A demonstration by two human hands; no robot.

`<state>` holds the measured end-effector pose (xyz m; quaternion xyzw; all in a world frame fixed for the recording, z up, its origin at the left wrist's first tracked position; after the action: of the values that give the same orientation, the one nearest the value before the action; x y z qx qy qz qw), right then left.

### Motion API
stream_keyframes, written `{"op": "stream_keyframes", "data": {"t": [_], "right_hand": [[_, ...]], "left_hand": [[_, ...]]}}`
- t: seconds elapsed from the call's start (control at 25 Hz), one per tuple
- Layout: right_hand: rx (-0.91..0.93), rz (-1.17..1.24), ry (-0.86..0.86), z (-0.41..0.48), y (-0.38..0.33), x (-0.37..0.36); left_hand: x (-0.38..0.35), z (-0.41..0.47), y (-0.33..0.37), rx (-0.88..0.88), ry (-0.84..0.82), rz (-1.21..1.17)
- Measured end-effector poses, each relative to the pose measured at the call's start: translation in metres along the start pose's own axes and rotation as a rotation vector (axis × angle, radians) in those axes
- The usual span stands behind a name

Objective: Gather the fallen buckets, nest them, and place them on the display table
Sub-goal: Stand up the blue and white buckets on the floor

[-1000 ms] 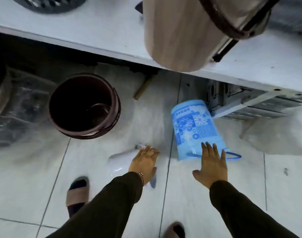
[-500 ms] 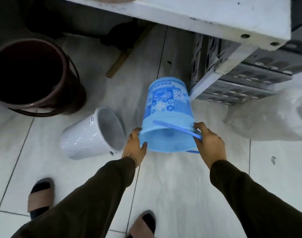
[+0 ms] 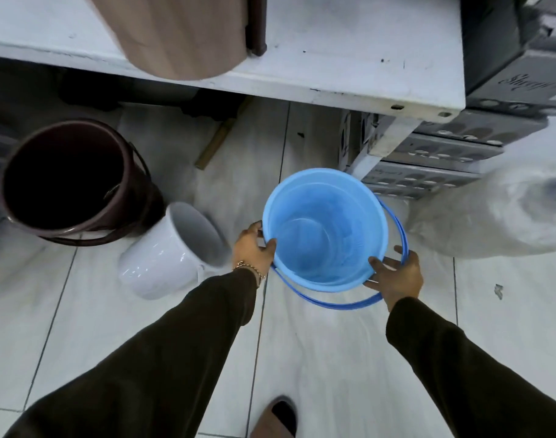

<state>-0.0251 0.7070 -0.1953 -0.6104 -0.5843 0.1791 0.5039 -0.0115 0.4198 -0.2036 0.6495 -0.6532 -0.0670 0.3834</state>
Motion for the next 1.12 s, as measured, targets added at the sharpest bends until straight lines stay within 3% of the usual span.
{"op": "stream_keyframes", "data": {"t": [0.08,0.16,0.24,0.36,0.44,0.56,0.64,0.72,0.84,0.96,1.12], "right_hand": [[-0.022,0.028,-0.034,-0.010,0.004,-0.003],[-0.057,0.022,-0.063,-0.020,0.006,-0.008],[-0.164,0.046,0.004,-0.027,0.012,-0.007],[-0.493,0.034,0.189,-0.057,0.051,-0.003],[-0.494,-0.249,0.010,-0.095,0.075,-0.028],[-0.175,-0.500,-0.391,-0.155,0.090,-0.127],[0.138,-0.572,-0.657,-0.176,0.078,-0.203],[0.360,-0.691,-0.812,-0.194,0.069,-0.268],[0.657,-0.855,-0.781,-0.221,0.056,-0.315],[0.959,-0.929,-0.745,-0.253,0.056,-0.310],[1.100,-1.276,-0.838,-0.281,0.091,-0.284]], "left_hand": [[0.000,0.000,-0.001,-0.009,0.037,0.066],[0.006,-0.005,-0.003,-0.014,-0.033,0.067],[0.017,-0.003,-0.009,-0.049,-0.117,0.227],[0.055,0.017,-0.023,-0.173,-0.056,0.928],[0.092,0.036,-0.032,-0.256,-0.012,1.391],[0.139,0.069,-0.058,-0.467,-0.015,1.869],[0.152,0.079,-0.064,-0.675,-0.038,1.917],[0.164,0.078,-0.072,-0.843,-0.100,1.871],[0.202,0.063,-0.091,-0.917,-0.158,1.658],[0.237,0.037,-0.123,-0.959,-0.160,1.460],[0.224,0.015,-0.199,-0.793,-0.312,1.533]]}}
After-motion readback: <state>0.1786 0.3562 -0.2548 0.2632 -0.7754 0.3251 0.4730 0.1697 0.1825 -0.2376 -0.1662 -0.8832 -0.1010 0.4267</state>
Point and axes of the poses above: each hand's wrist, its own z-axis towards the middle knuckle, its own x-axis out of the back of the hand, y = z × x, the point moved 4 cm from there along z, towards the middle knuckle, and after that the axes turned 13 degrees about x, right-handed, at the moved point
